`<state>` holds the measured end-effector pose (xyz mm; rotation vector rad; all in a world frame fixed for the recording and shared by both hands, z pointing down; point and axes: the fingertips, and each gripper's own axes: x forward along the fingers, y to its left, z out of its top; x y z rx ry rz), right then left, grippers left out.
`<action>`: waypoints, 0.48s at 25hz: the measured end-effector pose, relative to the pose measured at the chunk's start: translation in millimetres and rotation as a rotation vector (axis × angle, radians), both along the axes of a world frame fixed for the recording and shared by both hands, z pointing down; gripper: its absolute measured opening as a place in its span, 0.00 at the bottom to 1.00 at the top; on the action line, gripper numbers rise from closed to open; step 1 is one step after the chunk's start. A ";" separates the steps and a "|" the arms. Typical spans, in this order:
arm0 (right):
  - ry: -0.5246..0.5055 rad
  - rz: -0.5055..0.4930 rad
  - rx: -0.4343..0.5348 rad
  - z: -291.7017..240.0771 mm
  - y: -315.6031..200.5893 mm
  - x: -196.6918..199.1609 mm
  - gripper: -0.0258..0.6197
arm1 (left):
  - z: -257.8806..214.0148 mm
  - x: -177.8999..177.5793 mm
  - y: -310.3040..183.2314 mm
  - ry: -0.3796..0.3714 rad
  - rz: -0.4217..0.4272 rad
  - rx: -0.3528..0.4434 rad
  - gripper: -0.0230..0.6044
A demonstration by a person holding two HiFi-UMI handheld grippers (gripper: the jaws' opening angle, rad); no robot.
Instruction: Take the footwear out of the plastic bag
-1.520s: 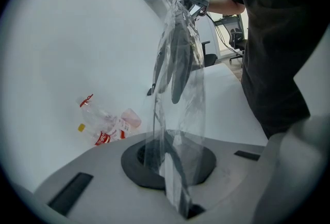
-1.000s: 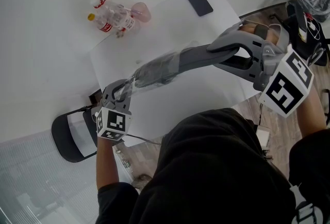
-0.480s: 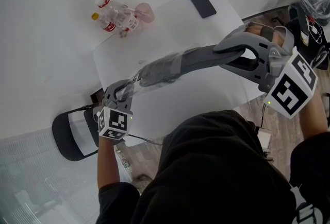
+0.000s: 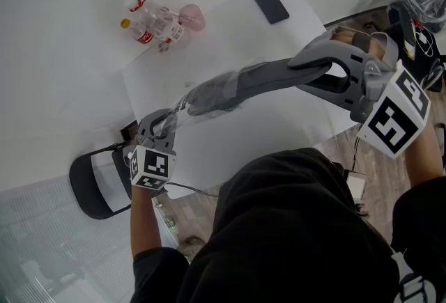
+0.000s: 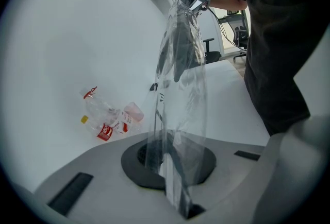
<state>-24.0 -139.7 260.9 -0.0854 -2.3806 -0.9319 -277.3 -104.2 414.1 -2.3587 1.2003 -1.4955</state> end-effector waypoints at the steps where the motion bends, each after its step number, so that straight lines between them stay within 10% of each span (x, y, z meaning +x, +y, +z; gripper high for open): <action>1: 0.001 0.002 0.000 0.3 0.0 0.4 0.16 | 0.6 -0.4 -0.1 0.000 0.000 0.000 0.07; 12: 0.007 0.014 0.001 1.8 -1.7 4.5 0.16 | 7.4 -4.8 0.4 0.000 -0.007 -0.012 0.07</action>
